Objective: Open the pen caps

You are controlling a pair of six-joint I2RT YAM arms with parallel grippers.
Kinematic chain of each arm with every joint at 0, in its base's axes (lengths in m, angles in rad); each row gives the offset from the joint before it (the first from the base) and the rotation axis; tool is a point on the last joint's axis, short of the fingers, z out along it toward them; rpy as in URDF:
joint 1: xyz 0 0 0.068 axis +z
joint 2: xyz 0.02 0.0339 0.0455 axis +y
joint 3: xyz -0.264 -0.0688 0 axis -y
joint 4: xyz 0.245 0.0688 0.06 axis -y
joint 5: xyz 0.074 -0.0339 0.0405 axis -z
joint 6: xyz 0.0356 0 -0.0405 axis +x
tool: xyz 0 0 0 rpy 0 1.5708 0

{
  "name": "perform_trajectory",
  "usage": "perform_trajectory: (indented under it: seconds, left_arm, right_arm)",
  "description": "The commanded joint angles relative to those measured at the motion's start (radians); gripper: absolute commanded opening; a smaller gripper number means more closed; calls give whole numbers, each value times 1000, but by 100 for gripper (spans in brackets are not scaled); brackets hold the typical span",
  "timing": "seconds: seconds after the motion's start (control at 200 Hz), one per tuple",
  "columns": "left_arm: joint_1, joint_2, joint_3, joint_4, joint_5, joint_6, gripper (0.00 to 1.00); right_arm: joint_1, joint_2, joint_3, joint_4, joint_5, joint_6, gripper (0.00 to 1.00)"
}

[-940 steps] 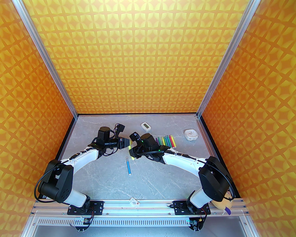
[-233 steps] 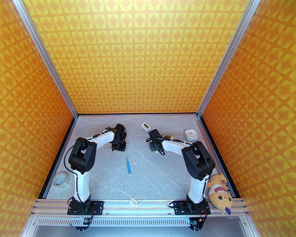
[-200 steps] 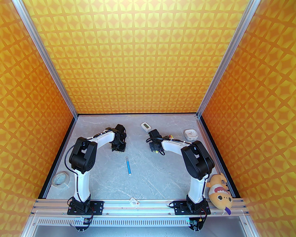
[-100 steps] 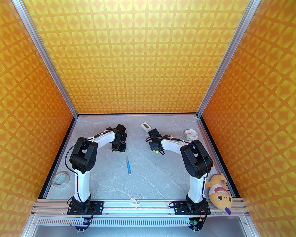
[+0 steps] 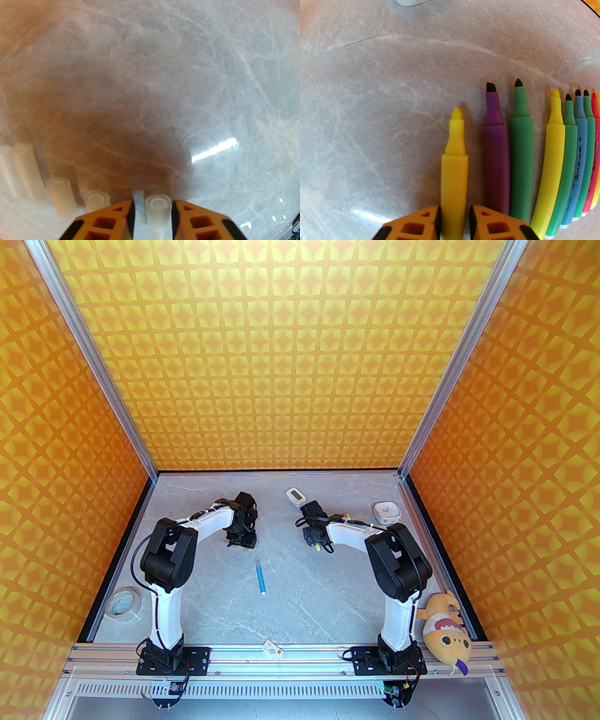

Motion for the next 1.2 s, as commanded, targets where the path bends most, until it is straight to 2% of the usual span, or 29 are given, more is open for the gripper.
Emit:
perform_trajectory:
  seconds: [0.0, 0.165, 0.39, 0.695, 1.195]
  left_arm:
    - [-1, -90, -23, 43, -17, 9, 35]
    - [-1, -156, -47, 67, -15, 3, 41]
    - [26, -258, -131, 154, -12, -8, 49]
    - [114, -419, -303, 303, -11, -29, 74]
    - [270, -612, -526, 447, -11, -63, 79]
  right_arm:
    - [-4, -27, 12, -33, 13, -14, 31]
    - [-4, -75, -8, -25, -25, -19, 37]
    - [2, -182, -45, -35, -106, -11, 39]
    - [72, -298, -96, -60, -171, 24, 43]
    - [274, -228, -42, -98, -229, 74, 44]
